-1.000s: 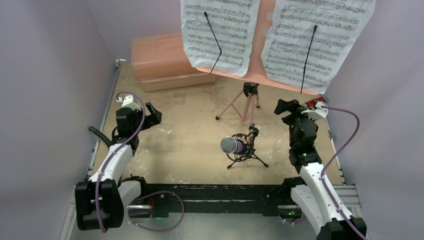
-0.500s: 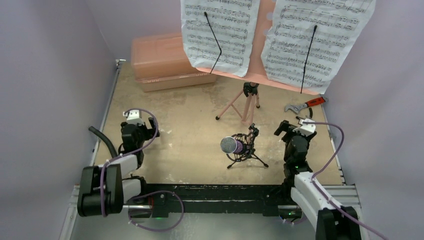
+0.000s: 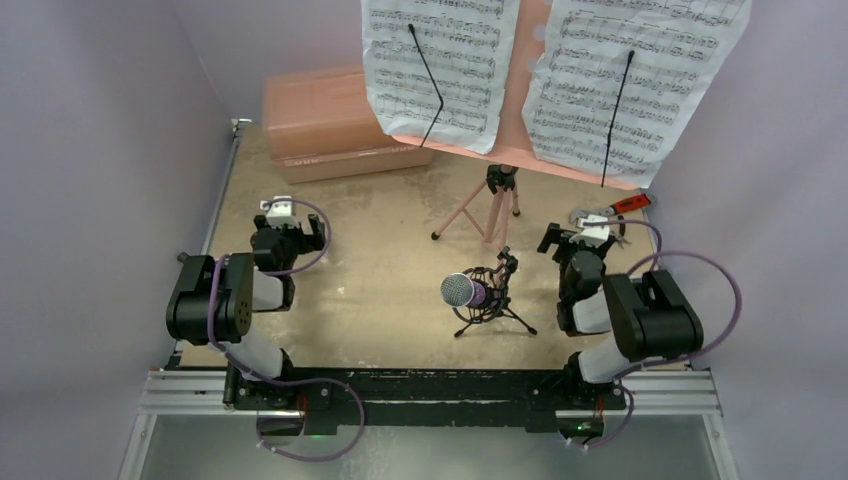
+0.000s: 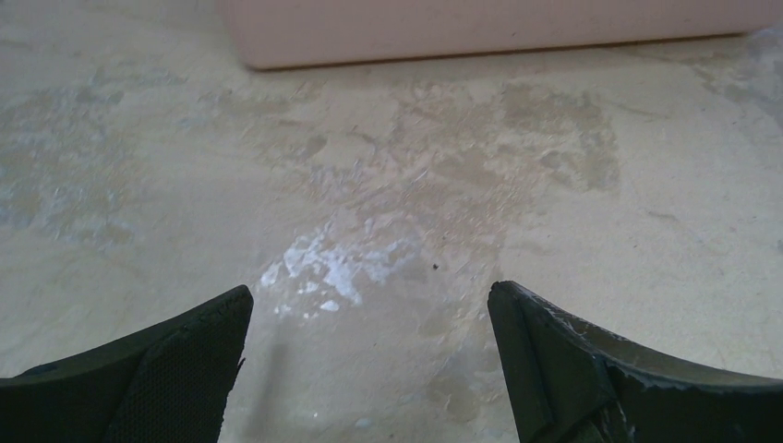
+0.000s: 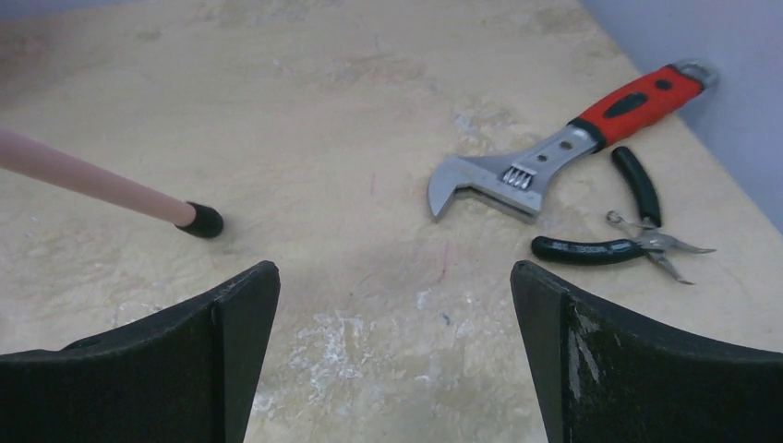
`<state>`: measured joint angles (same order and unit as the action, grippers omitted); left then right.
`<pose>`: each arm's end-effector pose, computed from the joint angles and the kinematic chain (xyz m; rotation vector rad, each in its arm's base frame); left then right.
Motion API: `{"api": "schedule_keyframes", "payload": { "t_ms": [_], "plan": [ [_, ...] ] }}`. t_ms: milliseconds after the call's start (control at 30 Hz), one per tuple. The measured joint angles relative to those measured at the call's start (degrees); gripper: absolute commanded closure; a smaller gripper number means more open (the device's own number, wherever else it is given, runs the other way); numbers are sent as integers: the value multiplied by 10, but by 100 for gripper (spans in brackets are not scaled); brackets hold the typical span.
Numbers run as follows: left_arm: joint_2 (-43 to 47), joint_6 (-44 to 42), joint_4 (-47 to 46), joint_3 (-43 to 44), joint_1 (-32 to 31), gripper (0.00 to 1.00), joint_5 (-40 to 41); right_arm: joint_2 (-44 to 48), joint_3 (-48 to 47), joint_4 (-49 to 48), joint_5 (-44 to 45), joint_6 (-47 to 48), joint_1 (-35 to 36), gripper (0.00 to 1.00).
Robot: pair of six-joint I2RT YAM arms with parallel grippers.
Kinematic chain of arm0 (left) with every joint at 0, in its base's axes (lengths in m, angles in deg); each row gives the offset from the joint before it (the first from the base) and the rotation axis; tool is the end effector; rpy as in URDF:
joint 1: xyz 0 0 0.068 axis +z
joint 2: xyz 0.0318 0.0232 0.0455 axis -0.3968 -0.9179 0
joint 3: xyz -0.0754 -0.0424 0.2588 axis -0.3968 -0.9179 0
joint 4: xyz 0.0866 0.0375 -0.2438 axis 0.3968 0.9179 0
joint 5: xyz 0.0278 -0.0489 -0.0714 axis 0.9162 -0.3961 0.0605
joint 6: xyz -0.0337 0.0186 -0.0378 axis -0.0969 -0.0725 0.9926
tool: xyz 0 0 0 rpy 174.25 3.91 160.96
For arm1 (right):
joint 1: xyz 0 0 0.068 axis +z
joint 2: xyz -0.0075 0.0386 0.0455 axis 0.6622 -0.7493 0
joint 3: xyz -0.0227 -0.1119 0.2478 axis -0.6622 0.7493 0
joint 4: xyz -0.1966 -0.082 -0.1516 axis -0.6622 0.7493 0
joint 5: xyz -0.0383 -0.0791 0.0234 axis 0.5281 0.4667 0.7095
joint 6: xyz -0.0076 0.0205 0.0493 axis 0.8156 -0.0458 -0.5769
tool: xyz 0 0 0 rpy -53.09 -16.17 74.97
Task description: Set up the instrument practice props
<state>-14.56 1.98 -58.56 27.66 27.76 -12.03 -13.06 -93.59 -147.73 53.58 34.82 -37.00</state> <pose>0.2578 0.0160 0.1263 -0.0973 1.8281 -0.1198 0.2113 0.0050 0.1582 0.2723 1.4898 -0.1041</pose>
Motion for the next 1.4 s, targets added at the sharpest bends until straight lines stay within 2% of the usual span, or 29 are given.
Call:
{"api": "schedule_keyframes", "payload": {
  "t_ms": [133, 300, 700, 867, 933, 1067, 1200, 1400],
  "plan": [
    [0, -12, -16, 5, -7, 1, -7, -72, -38, -18, -16, 10, 0, 2],
    [0, -15, -16, 5, -7, 0, -7, -71, -77, -32, -15, 13, -2, 2],
    [-6, -31, 30, 50, -27, 0, 5, -71, -78, -44, 0, 16, -4, 2],
    [-57, -43, 136, 152, -35, 0, 5, -71, -78, -46, 0, 16, -4, 2],
    [-107, -85, 223, 241, -48, 0, -26, -71, -78, -47, 0, 16, -4, 2],
    [-169, -161, 345, 347, -113, 0, -51, -71, -78, -47, 1, 17, -4, 2],
    [-170, -206, 390, 369, -153, 0, -87, -71, -78, -47, 1, 17, -4, 2],
    [-169, -222, 405, 373, -145, 0, -114, -71, -78, -47, 1, 17, -4, 2]
  ]
}}
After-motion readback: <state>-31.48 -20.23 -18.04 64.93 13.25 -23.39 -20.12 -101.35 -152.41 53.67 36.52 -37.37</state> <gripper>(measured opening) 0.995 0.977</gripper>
